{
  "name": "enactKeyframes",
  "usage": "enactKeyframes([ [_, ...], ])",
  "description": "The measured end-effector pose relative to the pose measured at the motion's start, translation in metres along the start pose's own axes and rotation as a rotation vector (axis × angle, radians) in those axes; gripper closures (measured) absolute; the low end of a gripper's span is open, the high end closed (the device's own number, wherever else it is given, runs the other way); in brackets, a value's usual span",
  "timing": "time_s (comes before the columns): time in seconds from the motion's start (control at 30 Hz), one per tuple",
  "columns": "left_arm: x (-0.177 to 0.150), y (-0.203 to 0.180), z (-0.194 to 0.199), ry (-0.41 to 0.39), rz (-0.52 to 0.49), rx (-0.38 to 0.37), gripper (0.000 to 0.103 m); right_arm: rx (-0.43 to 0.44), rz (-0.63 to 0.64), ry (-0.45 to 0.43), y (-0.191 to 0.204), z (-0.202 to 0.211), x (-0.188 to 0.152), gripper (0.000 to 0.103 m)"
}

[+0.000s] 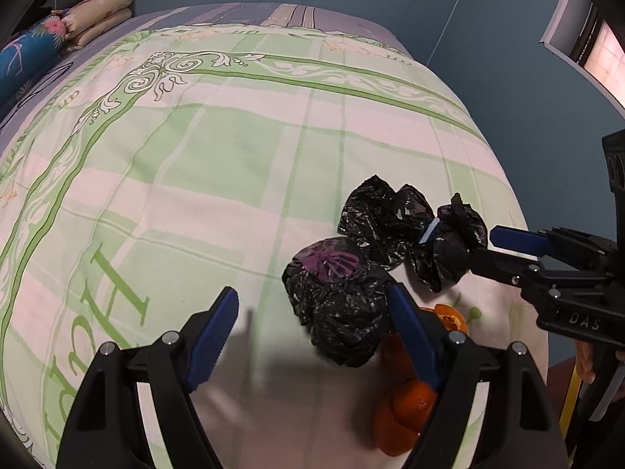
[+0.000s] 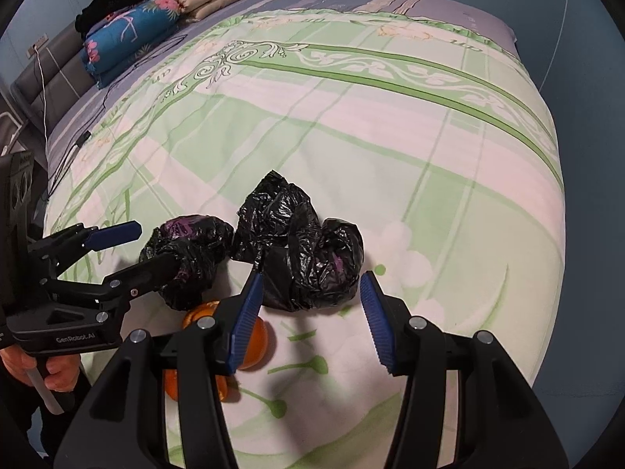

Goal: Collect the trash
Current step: 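Grasp a black plastic bag with the left tool while the right tool grasps another black bag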

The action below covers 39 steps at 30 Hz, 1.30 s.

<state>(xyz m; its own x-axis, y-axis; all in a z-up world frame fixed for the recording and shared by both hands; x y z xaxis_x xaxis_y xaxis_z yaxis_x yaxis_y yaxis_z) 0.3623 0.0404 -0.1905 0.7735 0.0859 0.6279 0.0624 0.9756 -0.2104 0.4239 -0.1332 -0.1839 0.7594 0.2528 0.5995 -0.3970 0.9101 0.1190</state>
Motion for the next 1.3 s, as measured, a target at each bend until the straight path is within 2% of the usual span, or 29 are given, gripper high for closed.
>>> enactKeyframes([
  [0.13, 0.000, -0.001, -0.008, 0.019, -0.006, 0.006, 0.028, -0.012, 0.010, 0.014, -0.002, -0.008, -0.001, 0.054],
  [0.2, 0.000, -0.002, -0.010, 0.026, -0.006, -0.002, 0.037, -0.014, 0.016, 0.017, -0.001, -0.011, 0.000, 0.054],
  [0.3, 0.001, 0.000, -0.013, 0.032, 0.001, -0.005, 0.046, -0.016, 0.031, 0.024, 0.001, -0.016, 0.001, 0.055],
  [0.37, 0.002, 0.001, -0.014, 0.038, 0.013, -0.020, 0.058, -0.021, 0.036, 0.030, 0.002, -0.019, 0.002, 0.058],
  [0.57, 0.005, 0.015, -0.014, 0.035, 0.067, -0.036, 0.072, -0.046, 0.079, 0.037, 0.011, -0.028, 0.004, 0.065],
  [0.73, 0.007, 0.023, -0.011, 0.026, 0.091, -0.038, 0.075, -0.088, 0.140, 0.031, 0.023, -0.034, 0.007, 0.072],
  [0.87, 0.006, 0.027, -0.008, 0.020, 0.099, -0.034, 0.076, -0.130, 0.183, 0.020, 0.030, -0.035, 0.007, 0.083],
  [1.13, 0.005, 0.035, 0.004, 0.011, 0.118, -0.029, 0.076, -0.142, 0.179, 0.028, 0.029, -0.022, -0.004, 0.086],
  [1.3, 0.005, 0.039, 0.020, -0.006, 0.134, -0.036, 0.076, -0.088, 0.136, 0.050, 0.031, -0.006, -0.020, 0.086],
])
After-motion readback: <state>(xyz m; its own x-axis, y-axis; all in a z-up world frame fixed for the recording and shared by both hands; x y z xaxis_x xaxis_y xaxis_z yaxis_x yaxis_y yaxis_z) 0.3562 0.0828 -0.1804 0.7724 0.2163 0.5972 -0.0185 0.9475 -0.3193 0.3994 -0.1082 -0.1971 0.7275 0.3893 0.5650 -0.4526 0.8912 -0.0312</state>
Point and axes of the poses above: each gripper's, at about its wrist camera, not at the fingertips, and z roughly against the way its jaws point, y to its left, x to its top, the point moved 5 cm from there along -z, roughly the way its jaws point, and after that the axes turned 9 degrees about -y, right-handed, at the moved point
